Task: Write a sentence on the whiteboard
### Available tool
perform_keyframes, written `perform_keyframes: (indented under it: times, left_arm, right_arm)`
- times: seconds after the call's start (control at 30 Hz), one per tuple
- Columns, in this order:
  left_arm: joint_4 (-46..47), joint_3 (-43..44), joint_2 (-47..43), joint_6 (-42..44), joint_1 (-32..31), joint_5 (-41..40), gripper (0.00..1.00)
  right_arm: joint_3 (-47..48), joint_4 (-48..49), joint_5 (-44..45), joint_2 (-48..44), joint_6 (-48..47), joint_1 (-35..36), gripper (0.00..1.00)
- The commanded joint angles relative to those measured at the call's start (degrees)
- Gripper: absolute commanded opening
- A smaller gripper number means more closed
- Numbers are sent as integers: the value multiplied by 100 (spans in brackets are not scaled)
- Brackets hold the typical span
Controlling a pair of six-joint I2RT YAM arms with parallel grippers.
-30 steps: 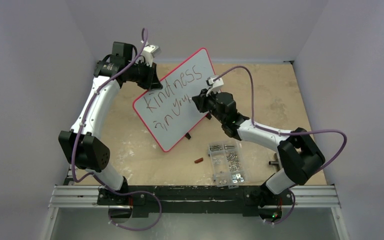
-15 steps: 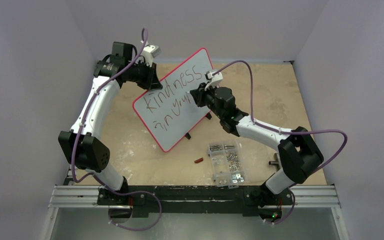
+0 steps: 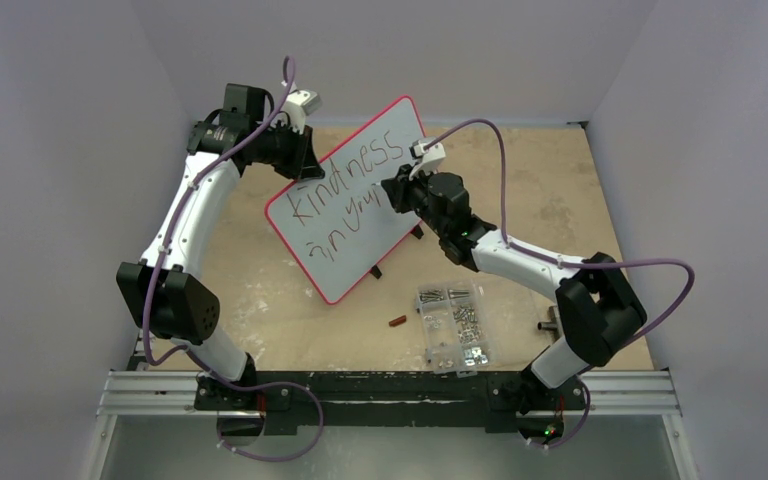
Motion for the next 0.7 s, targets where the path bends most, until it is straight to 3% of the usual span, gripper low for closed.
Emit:
perform_keyframes:
  times: [0.0,0.67]
  left_arm:
    - [-127,82,-158,279,-24,-403,0]
    - [-140,87,-175,279,-24,-412,0]
  right_arm:
    - [-46,20,-4,47,61,-10,0]
    - [-463,283,-538,-114,285,-7,0]
